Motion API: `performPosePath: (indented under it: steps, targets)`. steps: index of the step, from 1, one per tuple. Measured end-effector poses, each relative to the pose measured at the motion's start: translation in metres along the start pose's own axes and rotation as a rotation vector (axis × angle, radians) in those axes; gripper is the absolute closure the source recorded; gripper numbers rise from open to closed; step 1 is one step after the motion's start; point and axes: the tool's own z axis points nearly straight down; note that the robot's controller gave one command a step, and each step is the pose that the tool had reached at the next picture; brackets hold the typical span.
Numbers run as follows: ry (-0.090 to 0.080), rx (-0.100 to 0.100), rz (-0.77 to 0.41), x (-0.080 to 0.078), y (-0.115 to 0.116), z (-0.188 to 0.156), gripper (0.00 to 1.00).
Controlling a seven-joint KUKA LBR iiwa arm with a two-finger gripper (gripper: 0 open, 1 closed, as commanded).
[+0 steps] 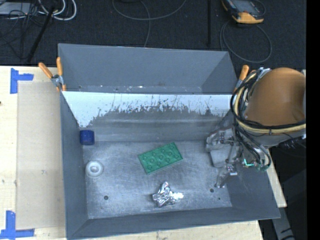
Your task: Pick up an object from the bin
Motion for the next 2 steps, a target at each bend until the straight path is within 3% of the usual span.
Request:
performPosePath:
  steps: [1, 2]
  targets:
    - [-0.012, 0.002, -0.271, 0.024, -0.032, 0.132, 0.0]
    - [-0.014, 0.003, 0.128, 0.019, 0.027, 0.14, 0.0]
